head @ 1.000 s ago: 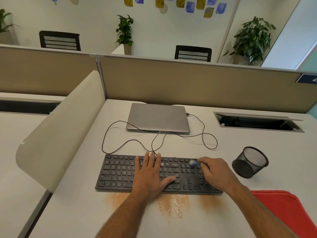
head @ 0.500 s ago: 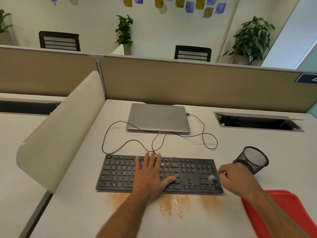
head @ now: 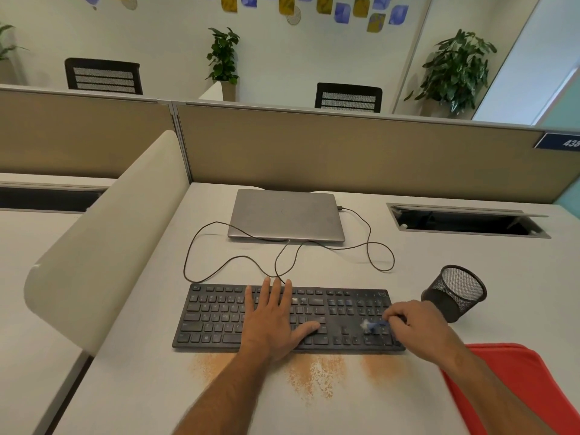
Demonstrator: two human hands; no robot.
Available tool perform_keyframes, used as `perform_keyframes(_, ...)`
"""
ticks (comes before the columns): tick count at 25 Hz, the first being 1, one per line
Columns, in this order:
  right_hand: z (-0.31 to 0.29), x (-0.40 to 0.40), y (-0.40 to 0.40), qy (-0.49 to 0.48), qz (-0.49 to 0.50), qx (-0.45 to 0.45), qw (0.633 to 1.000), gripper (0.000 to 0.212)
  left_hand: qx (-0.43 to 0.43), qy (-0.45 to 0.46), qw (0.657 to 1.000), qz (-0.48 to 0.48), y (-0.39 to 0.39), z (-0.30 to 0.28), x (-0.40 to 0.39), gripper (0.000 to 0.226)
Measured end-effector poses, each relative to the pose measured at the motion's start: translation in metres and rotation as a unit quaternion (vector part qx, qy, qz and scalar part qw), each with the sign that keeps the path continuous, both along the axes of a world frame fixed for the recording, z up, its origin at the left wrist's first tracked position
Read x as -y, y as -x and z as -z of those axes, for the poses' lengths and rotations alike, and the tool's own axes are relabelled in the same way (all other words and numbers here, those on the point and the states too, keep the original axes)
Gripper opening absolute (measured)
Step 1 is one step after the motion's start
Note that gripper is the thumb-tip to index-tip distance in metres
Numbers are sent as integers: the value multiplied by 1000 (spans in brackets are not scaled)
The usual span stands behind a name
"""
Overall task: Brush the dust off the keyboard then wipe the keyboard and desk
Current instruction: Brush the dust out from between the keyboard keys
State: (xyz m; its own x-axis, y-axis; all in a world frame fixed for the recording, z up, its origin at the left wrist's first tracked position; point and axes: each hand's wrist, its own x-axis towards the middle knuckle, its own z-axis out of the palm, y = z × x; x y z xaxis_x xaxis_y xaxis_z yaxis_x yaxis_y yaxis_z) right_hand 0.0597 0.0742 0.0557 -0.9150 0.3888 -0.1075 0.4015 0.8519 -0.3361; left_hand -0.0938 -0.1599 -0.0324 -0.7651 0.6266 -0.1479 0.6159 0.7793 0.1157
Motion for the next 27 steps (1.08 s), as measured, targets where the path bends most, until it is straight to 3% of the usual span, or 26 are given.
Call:
perform_keyframes(2, -2, -15, -3, -111, 68, 35, 991, 24, -2, 2, 1000, 0, 0, 0, 0, 114)
perform_keyframes(4, -5, -25, -7, -155, 102, 48, 981, 26, -2, 3, 1000, -1, 0, 1, 0, 113)
perform_keyframes(6, -10, -21, -10, -99, 76, 9, 992, 23, -2, 4, 1000, -1, 0, 2, 0, 112)
perform_keyframes(8, -17, -3, -10, 37, 32, -52, 997, 25, -3, 5, 1000, 0, 0, 2, 0, 112)
perform_keyframes(10, -19, 13, -7, 109, -12, -52, 993, 26, -3, 7, 1000, 0, 0, 1, 0, 112)
perform_keyframes(13, -11, 11, -4, -19, -25, 41, 999, 26, -5, 5, 1000, 0, -1, 1, 0, 112)
perform_keyframes(16, -13, -12, -12, -137, 52, 46, 988, 26, -4, 5, 1000, 0, 0, 2, 0, 111)
perform_keyframes(20, -13, -12, -20, -1, 5, -42, 999, 25, -5, 3, 1000, -1, 0, 2, 0, 111)
perform_keyframes(25, -7, -8, -32, -2, -112, 81, 990, 27, -5, -1, 1000, -1, -1, 1, 0, 113)
perform_keyframes(27, -12, -9, -35, 35, -110, 86, 990, 24, -6, -1, 1000, -1, 0, 1, 0, 114)
